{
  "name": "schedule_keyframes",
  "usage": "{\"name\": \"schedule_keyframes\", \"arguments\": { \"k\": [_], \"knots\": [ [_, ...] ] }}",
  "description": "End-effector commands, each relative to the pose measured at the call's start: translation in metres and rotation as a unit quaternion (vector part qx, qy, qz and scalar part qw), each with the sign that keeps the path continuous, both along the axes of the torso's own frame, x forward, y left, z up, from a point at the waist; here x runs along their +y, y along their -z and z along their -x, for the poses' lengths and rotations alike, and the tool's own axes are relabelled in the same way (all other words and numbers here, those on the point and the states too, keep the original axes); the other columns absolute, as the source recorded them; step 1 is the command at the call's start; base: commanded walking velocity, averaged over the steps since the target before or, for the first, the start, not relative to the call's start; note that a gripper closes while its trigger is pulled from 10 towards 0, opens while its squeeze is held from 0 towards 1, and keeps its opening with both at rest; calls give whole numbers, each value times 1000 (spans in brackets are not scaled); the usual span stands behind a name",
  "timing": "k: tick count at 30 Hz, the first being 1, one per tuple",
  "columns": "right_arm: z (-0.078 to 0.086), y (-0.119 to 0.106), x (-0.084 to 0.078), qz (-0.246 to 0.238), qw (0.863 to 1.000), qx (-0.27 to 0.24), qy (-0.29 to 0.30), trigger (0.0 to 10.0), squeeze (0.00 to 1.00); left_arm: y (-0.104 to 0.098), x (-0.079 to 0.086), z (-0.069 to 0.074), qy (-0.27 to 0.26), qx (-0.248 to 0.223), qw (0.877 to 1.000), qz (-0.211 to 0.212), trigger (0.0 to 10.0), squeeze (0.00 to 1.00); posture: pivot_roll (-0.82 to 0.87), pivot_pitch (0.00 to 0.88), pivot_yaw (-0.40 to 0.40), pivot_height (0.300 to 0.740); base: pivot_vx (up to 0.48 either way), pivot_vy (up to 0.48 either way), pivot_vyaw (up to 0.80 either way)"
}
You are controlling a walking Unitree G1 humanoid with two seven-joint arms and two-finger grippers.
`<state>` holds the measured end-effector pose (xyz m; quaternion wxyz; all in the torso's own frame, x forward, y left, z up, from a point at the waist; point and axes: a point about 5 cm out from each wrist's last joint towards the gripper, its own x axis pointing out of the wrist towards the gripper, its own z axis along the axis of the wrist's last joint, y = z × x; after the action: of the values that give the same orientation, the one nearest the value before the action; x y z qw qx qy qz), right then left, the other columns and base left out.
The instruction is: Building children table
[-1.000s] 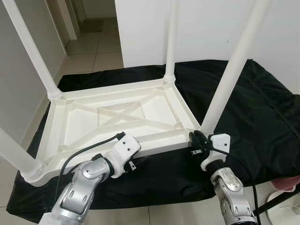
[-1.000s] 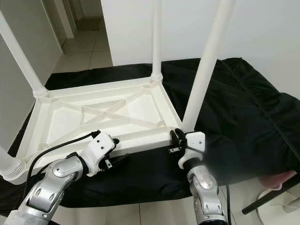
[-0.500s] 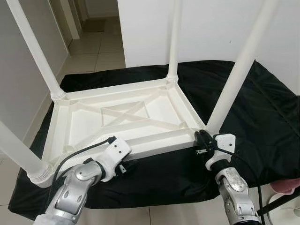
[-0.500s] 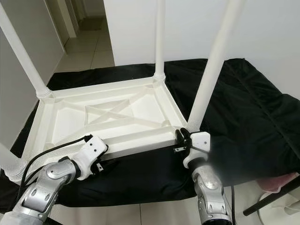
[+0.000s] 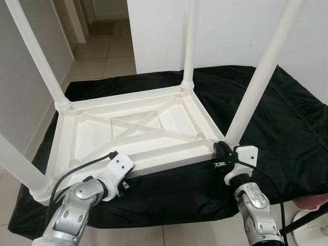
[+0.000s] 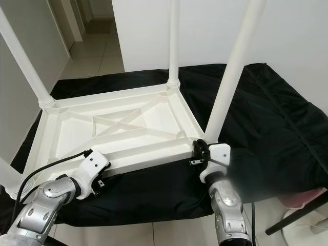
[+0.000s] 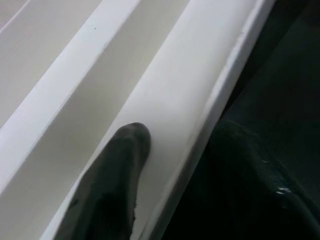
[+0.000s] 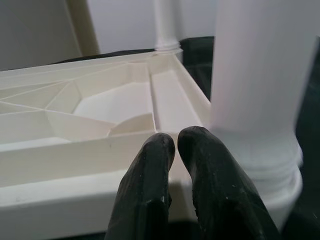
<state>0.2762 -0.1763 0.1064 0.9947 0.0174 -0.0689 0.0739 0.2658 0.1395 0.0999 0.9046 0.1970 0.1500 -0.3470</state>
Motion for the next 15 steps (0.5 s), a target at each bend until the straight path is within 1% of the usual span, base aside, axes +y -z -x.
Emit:
{"name": "schedule_keyframes", "arguments": {
  "k": [1, 2, 5, 6, 7, 8, 9, 10, 11, 13, 14, 15],
  "knots": [
    [-2, -3, 12, -5, 1000, -1, -18, 10000, 0, -7, -1, -5, -70, -42, 997, 4, 0, 0, -33, 0, 54, 740, 0, 0, 0],
    [-3, -3, 15, -8, 1000, -2, -23, 10000, 0, -8, -5, -6, -66, -43, 997, 7, 0, 0, -33, 0, 54, 740, 0, 0, 0],
    [-3, -3, 17, -9, 1000, -3, -26, 10000, 0, -8, -7, -6, -63, -44, 997, 9, 0, 0, -33, 0, 54, 740, 0, 0, 0],
    [-5, -4, 22, -13, 999, -4, -36, 10000, 0, -9, -15, -6, -57, -48, 997, 15, 0, 0, -33, 0, 51, 740, 0, 0, 0],
    [-5, -4, 22, -13, 999, -4, -36, 10000, 0, -9, -15, -6, -57, -48, 997, 15, 0, 0, -33, 0, 51, 740, 0, 0, 0],
    [-7, -5, 26, -16, 999, -5, -41, 10000, 0, -11, -23, -7, -49, -52, 997, 22, 0, 0, -33, 0, 50, 740, 0, 0, 0],
    [-7, -5, 26, -16, 999, -5, -41, 10000, 0, -11, -23, -7, -49, -52, 997, 22, 0, 0, -33, 0, 50, 740, 0, 0, 0],
    [-11, -9, 32, -21, 999, -10, -47, 10000, 0, -17, -46, -8, -26, -62, 997, 38, 0, 0, -31, 0, 50, 740, 0, 0, 0],
    [-11, -9, 32, -21, 999, -10, -47, 10000, 0, -17, -46, -8, -26, -62, 997, 38, 0, 0, -31, 0, 50, 740, 0, 0, 0],
    [-13, -10, 34, -22, 998, -12, -49, 10000, 0, -20, -60, -8, -9, -71, 997, 44, 0, 0, -31, 0, 50, 740, 0, 0, 0],
    [-13, -10, 34, -22, 998, -12, -49, 10000, 0, -20, -60, -8, -9, -71, 997, 44, 0, 0, -31, 0, 50, 740, 0, 0, 0],
    [-13, -11, 34, -22, 998, -12, -49, 10000, 0, -21, -64, -8, -4, -73, 996, 44, 0, 0, -31, 0, 50, 740, 0, 0, 0]
  ]
}}
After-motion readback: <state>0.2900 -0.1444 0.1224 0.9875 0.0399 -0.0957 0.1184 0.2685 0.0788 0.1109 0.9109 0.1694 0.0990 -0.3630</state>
